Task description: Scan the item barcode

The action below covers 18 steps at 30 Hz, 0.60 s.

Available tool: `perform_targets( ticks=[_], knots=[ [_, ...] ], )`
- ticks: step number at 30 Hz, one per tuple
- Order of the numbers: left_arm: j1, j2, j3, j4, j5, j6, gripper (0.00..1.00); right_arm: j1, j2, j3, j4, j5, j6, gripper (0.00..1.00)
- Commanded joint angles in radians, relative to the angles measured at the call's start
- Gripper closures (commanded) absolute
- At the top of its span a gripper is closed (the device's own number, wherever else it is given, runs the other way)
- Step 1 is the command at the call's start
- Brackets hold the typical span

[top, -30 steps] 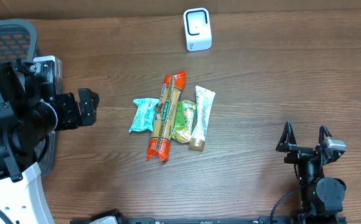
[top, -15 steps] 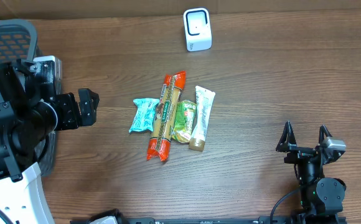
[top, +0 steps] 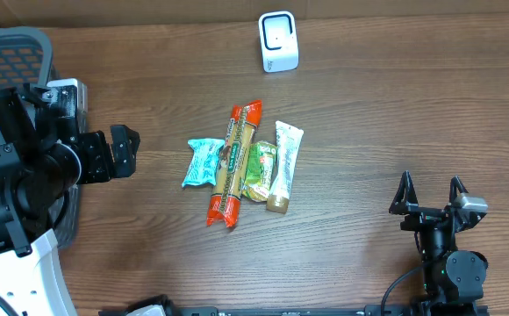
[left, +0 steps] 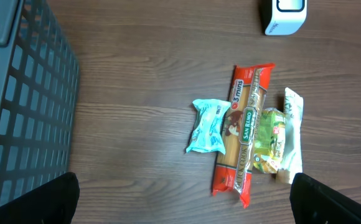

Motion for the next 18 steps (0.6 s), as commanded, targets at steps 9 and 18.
perform_targets(
  ticks=[9, 18],
  knots=[
    [0.006, -0.009, -0.013, 0.001, 0.016, 0.022, 0.0, 0.008, -0.009, -0.01, -0.002, -0.158, -0.002, 0.0],
    [0.006, -0.009, -0.013, 0.001, 0.016, 0.022, 0.0, 0.008, 0.048, 0.092, -0.005, -0.254, 0.052, 0.0]
  ],
)
